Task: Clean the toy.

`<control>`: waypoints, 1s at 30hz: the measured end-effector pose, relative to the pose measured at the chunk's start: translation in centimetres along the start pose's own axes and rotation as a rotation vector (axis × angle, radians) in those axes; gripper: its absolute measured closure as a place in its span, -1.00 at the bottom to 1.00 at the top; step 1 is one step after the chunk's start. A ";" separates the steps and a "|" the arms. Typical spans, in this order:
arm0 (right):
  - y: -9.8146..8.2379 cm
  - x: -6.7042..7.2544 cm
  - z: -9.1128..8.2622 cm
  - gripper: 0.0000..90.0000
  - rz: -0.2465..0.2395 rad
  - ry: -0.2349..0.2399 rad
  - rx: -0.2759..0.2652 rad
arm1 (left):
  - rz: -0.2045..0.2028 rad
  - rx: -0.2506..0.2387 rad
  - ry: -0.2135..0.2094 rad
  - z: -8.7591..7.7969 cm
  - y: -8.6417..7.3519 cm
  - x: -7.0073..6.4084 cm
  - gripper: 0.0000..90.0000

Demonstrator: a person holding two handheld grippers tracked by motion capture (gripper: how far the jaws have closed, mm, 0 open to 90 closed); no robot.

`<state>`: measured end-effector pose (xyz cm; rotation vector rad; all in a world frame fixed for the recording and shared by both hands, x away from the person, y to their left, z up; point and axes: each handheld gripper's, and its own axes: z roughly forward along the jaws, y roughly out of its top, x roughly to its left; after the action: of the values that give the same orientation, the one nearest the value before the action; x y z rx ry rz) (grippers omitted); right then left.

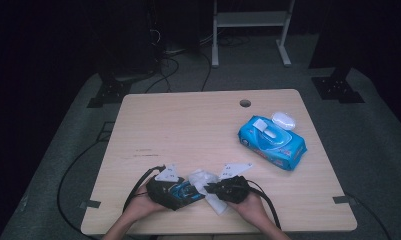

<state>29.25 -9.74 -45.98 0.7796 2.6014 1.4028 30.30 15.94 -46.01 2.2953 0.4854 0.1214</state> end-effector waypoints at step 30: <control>-2.4 -4.4 -8.7 0.91 0.130 -0.116 -0.136 | 0.063 0.087 0.043 3.4 1.4 0.1 -0.71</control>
<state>29.41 -19.52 -43.61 0.9944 2.3787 1.5008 31.59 12.82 -47.38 2.3983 0.4486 0.1846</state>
